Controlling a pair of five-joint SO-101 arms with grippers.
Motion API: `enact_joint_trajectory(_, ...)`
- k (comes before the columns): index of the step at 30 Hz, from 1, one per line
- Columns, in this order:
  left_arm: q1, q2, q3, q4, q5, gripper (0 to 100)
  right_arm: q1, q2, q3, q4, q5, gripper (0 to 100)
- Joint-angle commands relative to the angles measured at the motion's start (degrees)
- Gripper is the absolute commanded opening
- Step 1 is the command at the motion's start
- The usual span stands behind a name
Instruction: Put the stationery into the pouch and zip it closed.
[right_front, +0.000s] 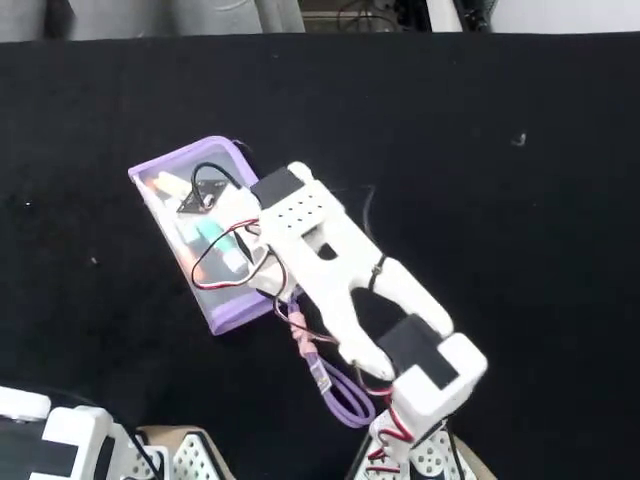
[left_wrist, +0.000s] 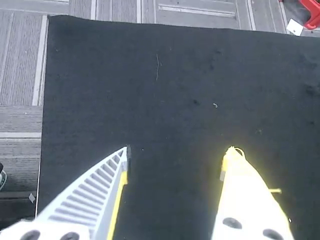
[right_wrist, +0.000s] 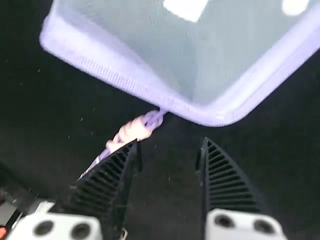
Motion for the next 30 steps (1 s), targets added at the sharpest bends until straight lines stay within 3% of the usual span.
enact_joint_trajectory(1,0.40,-0.62,-0.04,-1.23,-0.44,30,0.44,-5.76,3.30,1.23,0.26,18.8)
enact_joint_trajectory(9,0.40,-0.62,-0.13,-1.23,-0.44,30,-0.53,-11.65,20.00,-10.29,-6.68,18.8)
enact_joint_trajectory(18,0.40,-0.53,-0.13,-1.23,-0.44,30,-0.44,-11.12,28.18,-23.47,-10.29,18.8)
enact_joint_trajectory(26,0.40,-0.53,-0.13,-1.23,-0.44,30,-1.05,-5.58,27.30,-26.11,-12.75,18.8)
enact_joint_trajectory(30,0.40,-0.53,-0.13,-1.23,-0.44,30,-5.80,-5.41,27.56,-23.38,-12.66,18.8)
